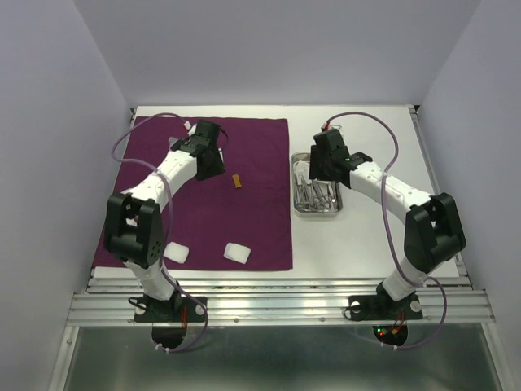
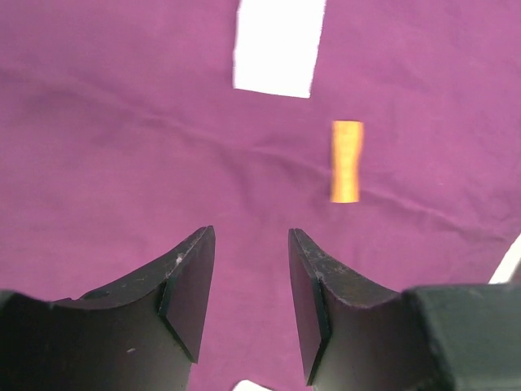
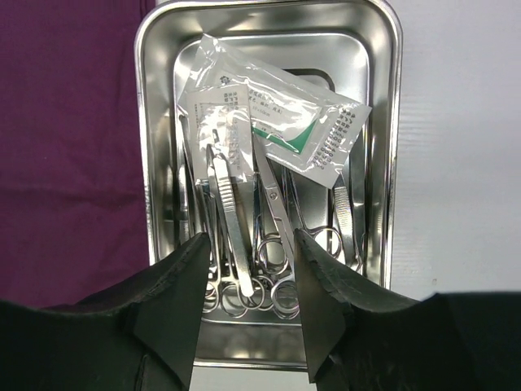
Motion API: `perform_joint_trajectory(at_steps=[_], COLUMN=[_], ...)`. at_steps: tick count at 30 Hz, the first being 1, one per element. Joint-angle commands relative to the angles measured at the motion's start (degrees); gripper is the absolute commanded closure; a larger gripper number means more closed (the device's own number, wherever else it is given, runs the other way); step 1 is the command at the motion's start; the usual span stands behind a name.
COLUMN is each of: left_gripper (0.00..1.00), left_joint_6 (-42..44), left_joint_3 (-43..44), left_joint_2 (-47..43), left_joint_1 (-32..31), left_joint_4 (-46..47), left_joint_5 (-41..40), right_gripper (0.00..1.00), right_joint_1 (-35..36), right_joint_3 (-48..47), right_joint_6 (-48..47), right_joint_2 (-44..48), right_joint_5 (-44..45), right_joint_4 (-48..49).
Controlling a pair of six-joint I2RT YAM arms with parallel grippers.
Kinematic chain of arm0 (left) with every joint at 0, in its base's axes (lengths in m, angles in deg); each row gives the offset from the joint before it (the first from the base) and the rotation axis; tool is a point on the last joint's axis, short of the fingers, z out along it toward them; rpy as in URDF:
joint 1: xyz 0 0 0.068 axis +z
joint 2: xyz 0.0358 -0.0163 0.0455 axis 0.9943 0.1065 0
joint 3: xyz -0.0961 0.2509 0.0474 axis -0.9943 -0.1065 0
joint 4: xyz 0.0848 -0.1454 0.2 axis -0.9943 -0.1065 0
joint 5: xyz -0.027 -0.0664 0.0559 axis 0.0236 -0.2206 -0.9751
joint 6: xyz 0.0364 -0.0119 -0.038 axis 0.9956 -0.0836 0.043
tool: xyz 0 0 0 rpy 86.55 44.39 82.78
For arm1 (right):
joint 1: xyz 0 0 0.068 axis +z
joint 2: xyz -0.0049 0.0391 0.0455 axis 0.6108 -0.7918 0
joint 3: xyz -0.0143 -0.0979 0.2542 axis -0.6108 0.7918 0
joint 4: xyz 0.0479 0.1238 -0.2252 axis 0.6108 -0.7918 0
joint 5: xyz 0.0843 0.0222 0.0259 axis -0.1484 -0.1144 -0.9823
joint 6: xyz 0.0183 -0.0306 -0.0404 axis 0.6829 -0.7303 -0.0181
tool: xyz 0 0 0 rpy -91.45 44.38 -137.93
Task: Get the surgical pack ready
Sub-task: Pick up the medical item from the surgical kit.
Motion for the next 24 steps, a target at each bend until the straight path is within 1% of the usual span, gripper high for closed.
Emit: perform_joint_trajectory(at_steps=[1, 3, 5, 7, 12, 18, 20, 24], left_gripper=[0.49, 0.49, 0.49, 0.49, 0.52, 0.53, 0.53, 0.53], left_joint_6=[-2.4, -3.0, -3.0, -3.0, -2.4, -1.6, -2.3, -2.2], left_joint_3=[6.2, 8.5, 12.5, 14.9, 17.6, 19.5, 18.9, 17.9], left_joint_2=[4.0, 6.5, 10.8, 14.2, 19.7, 24.0, 24.2, 25.0], left_joint_1=[-2.6, -4.6, -6.3, -7.0, -7.9, -9.1, -9.6, -9.7], left_joint_4=[-0.4, -1.1, -2.3, -2.6, -1.7, -2.4, -2.6, -1.8], left_joint_5=[-1.8, -3.2, -4.0, -4.8, -3.1, -3.3, -5.5, -5.7], right_gripper=[0.48, 0.47, 0.47, 0.46, 0.46, 0.46, 0.46, 0.46], right_joint_1=[-0.3, -0.3, -0.3, -0.3, -0.3, -0.3, -0.3, -0.3], right_joint_3=[0.1, 0.3, 0.4, 0.4, 1.0, 1.0, 0.9, 0.9], right_joint_6=[0.8, 1.0, 0.9, 0.9, 1.1, 1.0, 1.0, 1.0], right_joint_2=[3.6, 4.2, 4.7, 4.9, 5.2, 4.8, 4.7, 4.1], right_joint_5=[1.9, 2.3, 2.5, 2.6, 2.4, 2.0, 1.8, 1.4], right_joint_4=[0.1, 0.2, 0.0, -0.2, -0.4, -0.5, -0.5, -0.5])
